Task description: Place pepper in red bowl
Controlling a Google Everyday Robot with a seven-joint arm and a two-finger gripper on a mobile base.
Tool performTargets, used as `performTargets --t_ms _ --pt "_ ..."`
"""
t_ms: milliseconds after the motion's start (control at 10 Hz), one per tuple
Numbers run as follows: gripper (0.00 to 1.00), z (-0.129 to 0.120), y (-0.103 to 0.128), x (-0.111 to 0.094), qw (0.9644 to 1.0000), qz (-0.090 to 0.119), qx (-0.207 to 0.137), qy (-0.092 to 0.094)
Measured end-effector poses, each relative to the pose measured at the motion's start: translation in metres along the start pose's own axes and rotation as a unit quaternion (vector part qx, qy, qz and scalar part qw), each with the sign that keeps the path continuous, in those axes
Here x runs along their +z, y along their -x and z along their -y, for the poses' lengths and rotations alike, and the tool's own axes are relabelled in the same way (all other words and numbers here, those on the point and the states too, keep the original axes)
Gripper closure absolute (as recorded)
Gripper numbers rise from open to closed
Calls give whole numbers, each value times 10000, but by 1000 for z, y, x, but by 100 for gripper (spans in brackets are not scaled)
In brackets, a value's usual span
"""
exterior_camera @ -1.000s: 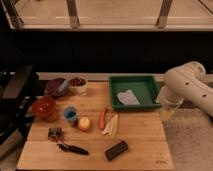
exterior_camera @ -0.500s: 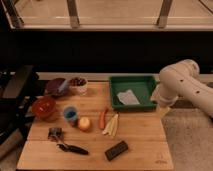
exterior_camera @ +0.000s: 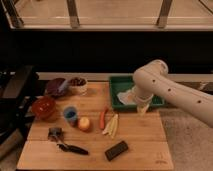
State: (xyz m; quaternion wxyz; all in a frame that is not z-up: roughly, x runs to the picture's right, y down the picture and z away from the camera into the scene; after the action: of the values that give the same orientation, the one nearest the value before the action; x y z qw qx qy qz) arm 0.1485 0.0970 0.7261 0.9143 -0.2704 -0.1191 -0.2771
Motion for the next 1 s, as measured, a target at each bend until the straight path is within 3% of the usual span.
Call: performTargets --t_ms 100,500,700,1000 --pt "35 8 10 3 9998 82 -204 -22" --pt "35 8 11 3 9996 128 -243 -23" --pt "35 13 14 8 9987 326 -399 39" --pt "35 45 34 29 9961 419 -767 112"
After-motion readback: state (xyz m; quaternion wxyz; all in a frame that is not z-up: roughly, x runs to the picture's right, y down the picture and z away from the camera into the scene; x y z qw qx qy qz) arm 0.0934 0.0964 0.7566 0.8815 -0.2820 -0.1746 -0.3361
